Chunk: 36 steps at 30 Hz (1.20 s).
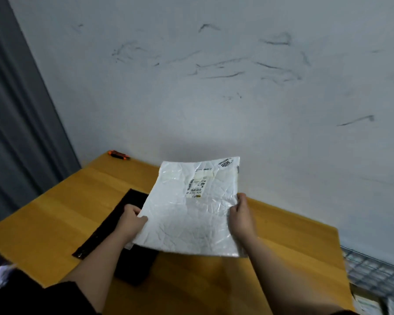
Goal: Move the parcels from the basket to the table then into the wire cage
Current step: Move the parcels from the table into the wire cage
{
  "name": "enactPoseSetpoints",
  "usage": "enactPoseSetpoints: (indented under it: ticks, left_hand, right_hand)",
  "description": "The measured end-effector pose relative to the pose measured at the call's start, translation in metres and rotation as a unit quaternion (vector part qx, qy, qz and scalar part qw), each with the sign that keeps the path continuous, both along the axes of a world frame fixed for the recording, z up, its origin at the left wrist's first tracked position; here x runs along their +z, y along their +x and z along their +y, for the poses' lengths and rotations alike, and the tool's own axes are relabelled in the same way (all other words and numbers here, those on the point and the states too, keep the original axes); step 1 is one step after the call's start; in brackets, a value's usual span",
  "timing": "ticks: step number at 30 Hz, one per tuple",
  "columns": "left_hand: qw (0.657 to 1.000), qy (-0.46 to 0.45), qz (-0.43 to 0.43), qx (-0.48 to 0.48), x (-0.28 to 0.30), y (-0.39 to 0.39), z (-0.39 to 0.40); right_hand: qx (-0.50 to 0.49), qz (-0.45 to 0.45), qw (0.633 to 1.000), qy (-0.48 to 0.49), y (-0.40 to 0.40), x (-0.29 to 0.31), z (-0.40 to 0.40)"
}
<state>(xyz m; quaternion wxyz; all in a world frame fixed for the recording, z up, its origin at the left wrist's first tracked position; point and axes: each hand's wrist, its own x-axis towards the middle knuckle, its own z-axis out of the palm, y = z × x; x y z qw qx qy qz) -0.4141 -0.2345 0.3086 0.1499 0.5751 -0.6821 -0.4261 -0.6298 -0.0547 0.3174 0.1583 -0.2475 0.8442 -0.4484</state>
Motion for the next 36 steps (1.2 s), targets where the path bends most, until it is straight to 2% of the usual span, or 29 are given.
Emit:
enactPoseSetpoints:
  ticks: [2,4,7,11,19,22,28,36]
  left_hand:
    - [0.999,0.022,0.048,0.010,0.009,-0.026,0.020]
    - [0.997,0.026,0.065,-0.019,0.015,-0.058,0.048]
    - [0.990,0.022,0.065,-0.120,0.021,-0.108,0.105]
    - [0.969,-0.045,0.030,-0.240,0.017,-0.185,0.197]
    - [0.934,-0.094,0.008,-0.343,-0.028,-0.321,0.414]
    - [0.913,-0.120,-0.003,-0.390,-0.053,-0.355,0.484]
    - [0.871,-0.162,-0.057,-0.460,-0.116,-0.406,0.592]
    - [0.828,-0.183,-0.120,-0.517,-0.235,-0.447,0.670]
  right_hand:
    - [-0.024,0.009,1.000,-0.008,-0.021,0.010,0.036]
    - [-0.049,0.009,0.999,-0.021,-0.045,0.018,0.083]
    - [-0.093,-0.002,0.995,-0.034,-0.081,0.026,0.162]
    - [-0.160,0.010,0.987,-0.023,-0.131,0.028,0.279]
    - [-0.281,0.005,0.960,0.014,-0.227,-0.019,0.504]
    - [-0.293,0.037,0.953,0.068,-0.252,-0.039,0.573]
    - [-0.283,0.094,0.937,0.180,-0.285,-0.106,0.677]
    - [-0.255,0.073,0.927,0.266,-0.327,-0.242,0.745]
